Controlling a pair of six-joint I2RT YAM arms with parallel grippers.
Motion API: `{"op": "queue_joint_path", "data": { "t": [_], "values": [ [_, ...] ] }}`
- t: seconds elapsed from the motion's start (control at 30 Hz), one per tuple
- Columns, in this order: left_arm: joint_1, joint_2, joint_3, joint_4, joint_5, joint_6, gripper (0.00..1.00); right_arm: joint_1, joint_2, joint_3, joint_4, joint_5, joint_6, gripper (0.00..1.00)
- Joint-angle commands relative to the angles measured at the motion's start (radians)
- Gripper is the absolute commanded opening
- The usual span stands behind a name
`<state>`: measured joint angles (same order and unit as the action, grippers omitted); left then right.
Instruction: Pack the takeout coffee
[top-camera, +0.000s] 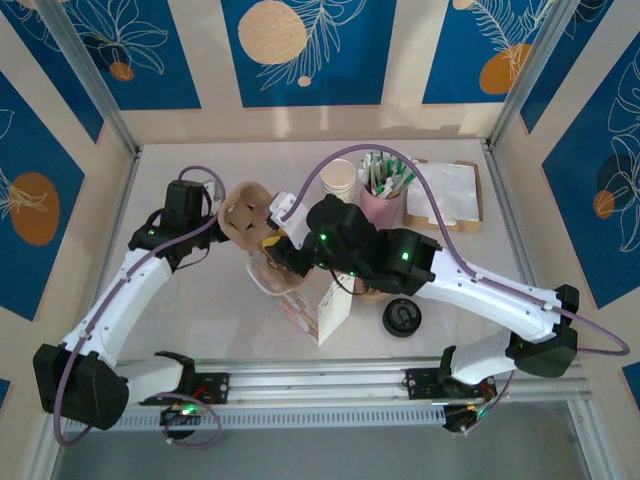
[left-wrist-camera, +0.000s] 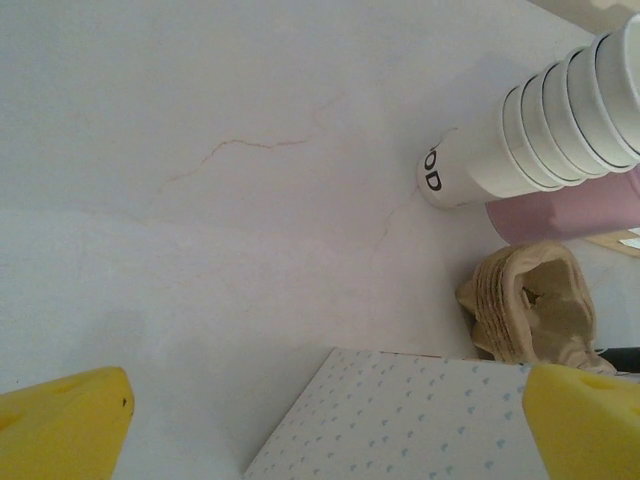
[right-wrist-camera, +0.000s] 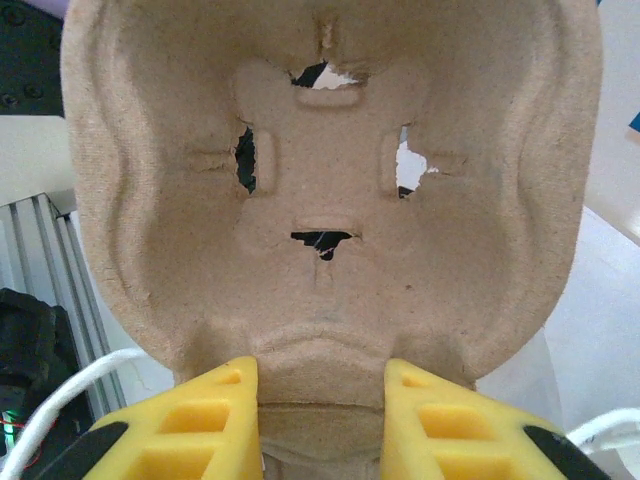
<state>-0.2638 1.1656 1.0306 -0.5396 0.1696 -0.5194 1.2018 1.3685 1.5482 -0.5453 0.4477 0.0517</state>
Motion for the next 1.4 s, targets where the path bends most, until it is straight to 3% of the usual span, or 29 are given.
{"op": "queue_joint_path", "data": {
  "t": [0.0, 0.27, 0.57, 0.87, 1.37],
  "values": [
    [0.013, -0.020, 0.035, -0.040, -0.009, 0.021, 1.00, 0.030, -0.051, 0.011, 0.036, 0.060, -0.008, 0.28],
    [0.017, -0.036, 0.051, -0.063, -0.010, 0.027, 1.00, 0.062, -0.154, -0.012, 0.105, -0.015, 0.042, 0.28],
    [0.018, -0.052, 0.070, -0.096, 0.004, 0.042, 1.00, 0.064, -0.130, -0.050, 0.156, -0.084, 0.062, 0.28],
    [0.021, -0.064, 0.098, -0.155, -0.019, 0.094, 1.00, -0.036, -0.074, -0.056, 0.156, -0.164, 0.115, 0.28],
    [0.029, -0.099, 0.205, -0.254, 0.018, 0.192, 1.00, -0.118, -0.114, -0.102, 0.044, -0.163, 0.111, 0.28]
  ]
}}
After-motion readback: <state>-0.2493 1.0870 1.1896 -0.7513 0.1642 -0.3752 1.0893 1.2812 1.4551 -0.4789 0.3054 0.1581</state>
